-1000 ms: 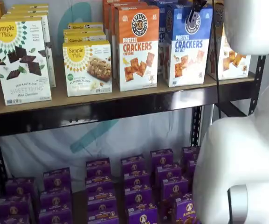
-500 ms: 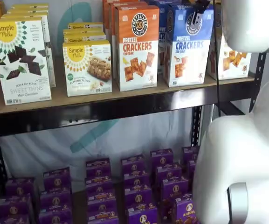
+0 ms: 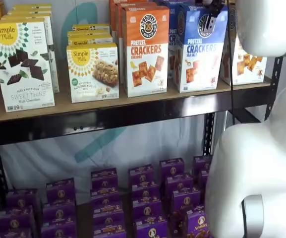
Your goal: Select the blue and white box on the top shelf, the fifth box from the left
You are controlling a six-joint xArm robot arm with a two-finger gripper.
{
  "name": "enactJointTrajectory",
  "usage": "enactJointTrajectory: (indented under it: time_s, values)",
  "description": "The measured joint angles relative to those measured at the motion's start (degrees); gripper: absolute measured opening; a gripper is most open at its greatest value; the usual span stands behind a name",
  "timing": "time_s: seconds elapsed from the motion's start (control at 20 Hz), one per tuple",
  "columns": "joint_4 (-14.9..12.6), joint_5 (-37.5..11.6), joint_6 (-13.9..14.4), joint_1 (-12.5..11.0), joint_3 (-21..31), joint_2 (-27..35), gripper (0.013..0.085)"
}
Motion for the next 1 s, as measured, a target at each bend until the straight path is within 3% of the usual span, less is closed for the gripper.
enactJointTrajectory:
  time_s: [0.05,0.15,0.2,0.4,0.95,1.0]
  values:
    - [0.00,-0.10,-0.01,0.01,0.16,-0.07,0.0850]
    - [0.23,-0.64,-0.05,-0.04,0.80,-0.40,0.0770]
    - [0.34,-0.84,-0.07,-0.08,1.03,-0.53,0.0770]
    - [0.73,-1.25,-0.17,-0.26,1.65,-0.93,0.0650]
    - [1.40,-1.33,-0.33,-0.63,2.19,-1.45,0.0650]
    - [1.47,-1.31,-0.34,-0.67,2.16,-1.48,0.0610]
